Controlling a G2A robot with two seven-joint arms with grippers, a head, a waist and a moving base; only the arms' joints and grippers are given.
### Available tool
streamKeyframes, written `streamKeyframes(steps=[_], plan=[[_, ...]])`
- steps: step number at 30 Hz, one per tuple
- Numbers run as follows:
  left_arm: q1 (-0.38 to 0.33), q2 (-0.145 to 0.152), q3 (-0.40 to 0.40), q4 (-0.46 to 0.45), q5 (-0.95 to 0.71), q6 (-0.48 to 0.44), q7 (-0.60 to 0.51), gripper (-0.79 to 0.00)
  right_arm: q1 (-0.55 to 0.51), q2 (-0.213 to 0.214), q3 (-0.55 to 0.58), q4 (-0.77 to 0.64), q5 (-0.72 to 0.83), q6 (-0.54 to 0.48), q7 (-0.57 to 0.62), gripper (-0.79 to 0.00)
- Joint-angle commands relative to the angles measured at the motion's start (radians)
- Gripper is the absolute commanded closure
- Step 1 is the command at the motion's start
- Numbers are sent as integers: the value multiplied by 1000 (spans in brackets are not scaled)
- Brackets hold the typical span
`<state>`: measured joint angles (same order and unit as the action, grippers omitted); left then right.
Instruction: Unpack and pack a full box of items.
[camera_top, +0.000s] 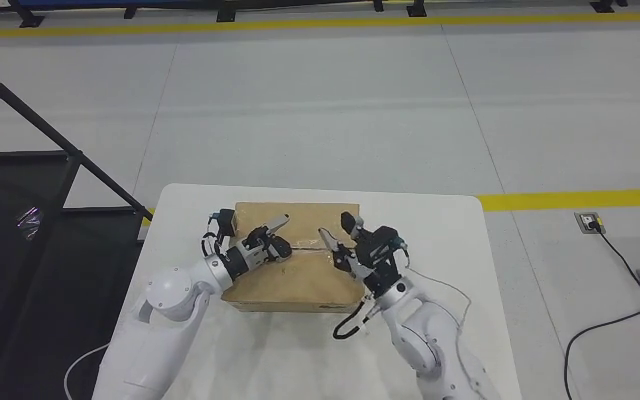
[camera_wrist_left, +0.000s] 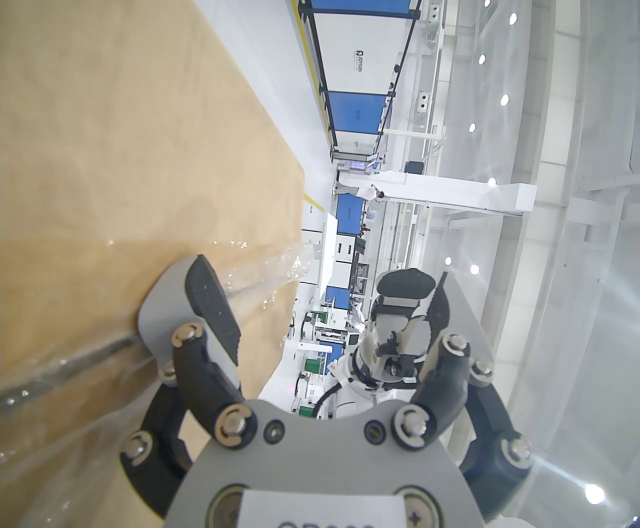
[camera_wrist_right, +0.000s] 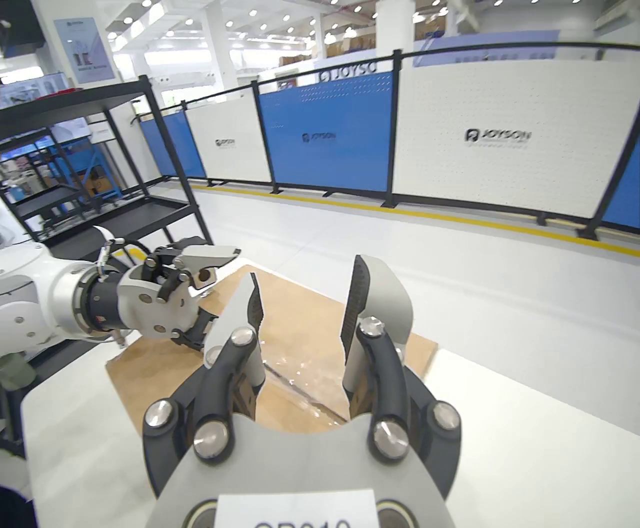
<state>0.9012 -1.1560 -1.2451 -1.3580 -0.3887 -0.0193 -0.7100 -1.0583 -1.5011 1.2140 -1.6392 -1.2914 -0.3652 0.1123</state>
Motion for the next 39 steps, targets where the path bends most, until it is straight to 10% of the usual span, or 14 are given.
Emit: streamKeyframes(steps=[1, 3, 4, 14, 39], plan=[[6, 1, -6, -7, -5, -5, 0, -785, 77, -3, 3, 48, 124, -34, 177, -388], [13, 2, -13, -15, -11, -9, -1, -785, 166, -6, -2, 124, 260, -82, 330, -289], [17, 2, -18, -20, -13, -11, -2, -785, 207, -8, -3, 174, 329, -96, 404, 0], [88, 19, -121, -89, -48, -46, 4, -785, 462, -24, -48, 460, 684, -21, 804, 0], [205, 54, -351, -52, -165, -87, -24, -785, 644, -70, -196, 793, 908, 54, 899, 0]])
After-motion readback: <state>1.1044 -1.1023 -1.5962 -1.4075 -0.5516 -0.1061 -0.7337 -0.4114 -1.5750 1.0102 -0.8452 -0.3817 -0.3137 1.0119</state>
